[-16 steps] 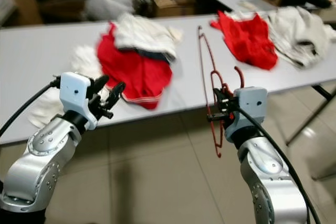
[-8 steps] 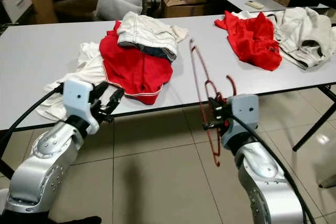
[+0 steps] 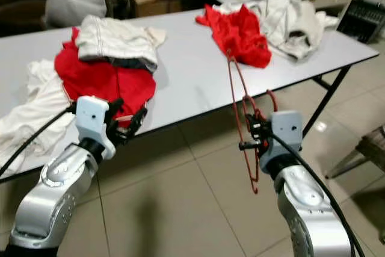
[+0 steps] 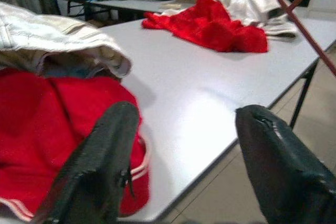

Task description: Hang hanger

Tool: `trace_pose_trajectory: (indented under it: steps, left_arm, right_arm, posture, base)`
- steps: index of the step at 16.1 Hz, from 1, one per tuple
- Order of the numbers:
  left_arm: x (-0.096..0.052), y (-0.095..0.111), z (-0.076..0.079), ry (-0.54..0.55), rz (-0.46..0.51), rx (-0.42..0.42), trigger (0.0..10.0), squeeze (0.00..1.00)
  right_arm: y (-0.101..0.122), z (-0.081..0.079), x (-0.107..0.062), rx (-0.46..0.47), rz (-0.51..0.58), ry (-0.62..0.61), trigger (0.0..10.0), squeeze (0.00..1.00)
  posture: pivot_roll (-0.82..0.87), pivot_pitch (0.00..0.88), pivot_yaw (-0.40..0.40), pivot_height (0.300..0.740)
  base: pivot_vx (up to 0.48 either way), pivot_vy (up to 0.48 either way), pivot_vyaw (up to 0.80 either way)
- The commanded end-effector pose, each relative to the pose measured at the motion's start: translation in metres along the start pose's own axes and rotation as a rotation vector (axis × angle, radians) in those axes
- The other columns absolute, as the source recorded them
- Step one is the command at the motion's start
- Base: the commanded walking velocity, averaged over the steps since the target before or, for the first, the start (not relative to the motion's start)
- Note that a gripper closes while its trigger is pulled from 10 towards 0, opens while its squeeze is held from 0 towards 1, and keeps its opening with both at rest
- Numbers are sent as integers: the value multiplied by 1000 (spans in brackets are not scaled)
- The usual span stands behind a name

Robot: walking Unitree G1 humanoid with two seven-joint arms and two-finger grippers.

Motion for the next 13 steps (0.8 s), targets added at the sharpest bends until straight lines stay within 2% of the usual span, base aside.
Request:
trace_pose_trajectory:
  steps: [1, 8, 13]
  left_arm:
    - [-2, -5, -5, 17, -17, 16, 10000, 980]
    - [-1, -6, -4, 18, -17, 36, 10000, 957]
    - [-1, -4, -5, 23, -5, 23, 10000, 969]
  right_arm:
    - [1, -3, 2, 3, 6, 12, 10000, 0]
    - [0, -4, 2, -14, 3, 21, 10000, 0]
    - [0, -3, 3, -15, 2, 20, 10000, 0]
  posture:
    - [-133, 0, -2, 740]
    - [-133, 0, -6, 740]
    - [-130, 0, -10, 740]
  base:
    - [0, 0, 0]
    - [0, 0, 0]
    - [308, 0, -330]
Point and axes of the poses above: a point about 5 cm out from each wrist's last joint towards the gripper, its own x axis pointing out of the wrist towards the gripper, its own y axis along the axis of the wrist's last joint, z = x × y, the point moved 3 cm from there along x, pointing out of the wrist towards the gripper, and after that the axes turned 2 degrees about x, right-handed, at the moved point
